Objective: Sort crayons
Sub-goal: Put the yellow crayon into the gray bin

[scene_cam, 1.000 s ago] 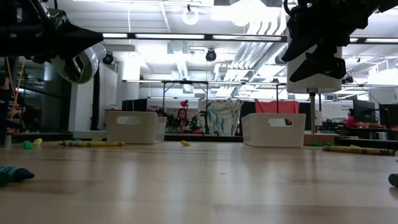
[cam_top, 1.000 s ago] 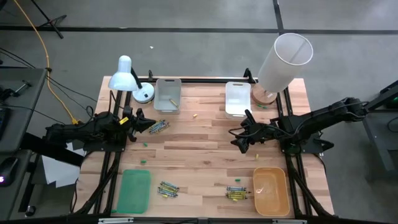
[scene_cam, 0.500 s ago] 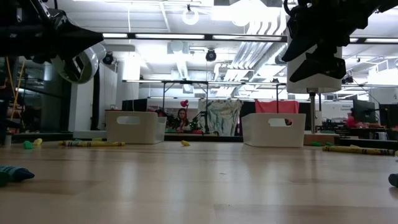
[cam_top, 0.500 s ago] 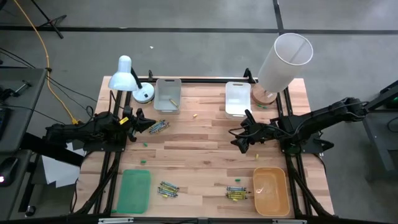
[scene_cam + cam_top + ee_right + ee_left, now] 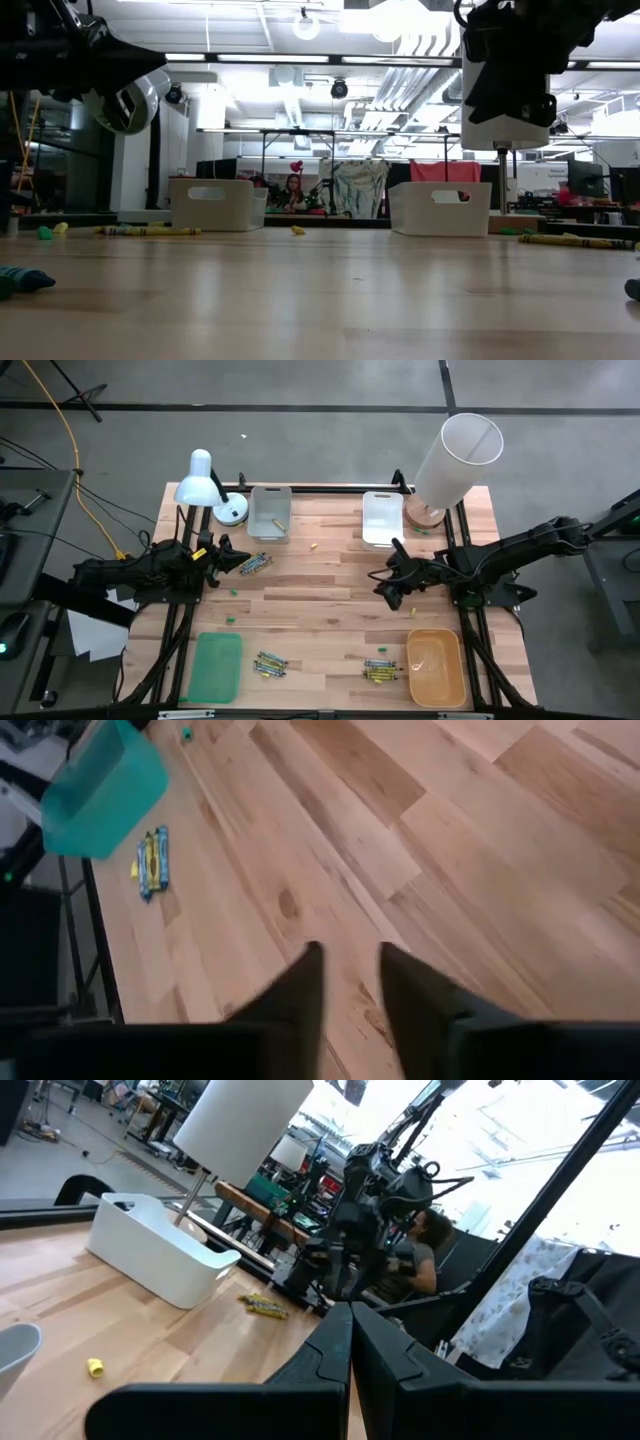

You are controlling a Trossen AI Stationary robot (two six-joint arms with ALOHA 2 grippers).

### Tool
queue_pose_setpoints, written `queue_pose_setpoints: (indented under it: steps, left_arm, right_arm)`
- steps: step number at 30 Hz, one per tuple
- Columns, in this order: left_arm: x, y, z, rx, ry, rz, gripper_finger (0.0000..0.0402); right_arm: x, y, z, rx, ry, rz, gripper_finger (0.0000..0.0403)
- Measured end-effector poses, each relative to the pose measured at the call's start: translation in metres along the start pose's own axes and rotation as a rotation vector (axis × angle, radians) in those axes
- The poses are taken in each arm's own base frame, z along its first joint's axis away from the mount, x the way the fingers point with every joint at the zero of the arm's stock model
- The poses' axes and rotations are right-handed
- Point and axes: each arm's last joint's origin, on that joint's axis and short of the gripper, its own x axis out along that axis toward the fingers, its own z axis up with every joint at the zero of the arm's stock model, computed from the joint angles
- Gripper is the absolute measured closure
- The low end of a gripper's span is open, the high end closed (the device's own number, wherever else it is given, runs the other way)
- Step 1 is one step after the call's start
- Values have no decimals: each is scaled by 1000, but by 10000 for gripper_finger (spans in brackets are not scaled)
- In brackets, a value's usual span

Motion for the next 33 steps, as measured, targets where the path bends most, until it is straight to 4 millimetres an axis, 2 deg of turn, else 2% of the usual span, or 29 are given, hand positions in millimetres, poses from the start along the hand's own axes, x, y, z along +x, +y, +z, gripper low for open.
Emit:
queue_pose_setpoints:
  steps: [2, 3, 6, 11, 17, 21, 24, 27, 30, 33]
  left_arm:
    - [1, -1, 2, 1, 0, 0, 402]
    - [1, -2, 3, 4, 2, 1, 401]
    - [4, -6, 9, 25, 21, 11, 402]
    - [19, -20, 27, 108, 116, 0, 401]
    - [56, -49, 50, 254, 484, -6, 401]
    - [76, -67, 57, 368, 804, 106, 401]
    - [84, -69, 48, 354, 1009, 274, 401]
    - [89, -61, 24, 272, 1148, 438, 398]
    - [96, -50, 3, 213, 1227, 553, 380]
    - [109, -37, -8, 154, 1240, 642, 347]
  right_arm:
    - [0, 0, -1, -20, 10, -2, 381]
    - [0, 0, -1, -35, 12, -1, 390]
    - [0, 0, -1, -60, 11, -1, 381]
    - [0, -1, 0, -117, -1, -12, 399]
    - [0, -1, 0, -134, -22, -32, 387]
    - [0, -1, 0, -134, -22, -32, 387]
    - [0, -1, 0, -133, -22, -32, 387]
    - [0, -1, 1, -131, -23, -31, 387]
    - [0, -1, 1, -129, -23, -31, 387]
    - [0, -1, 1, -124, -24, -30, 387]
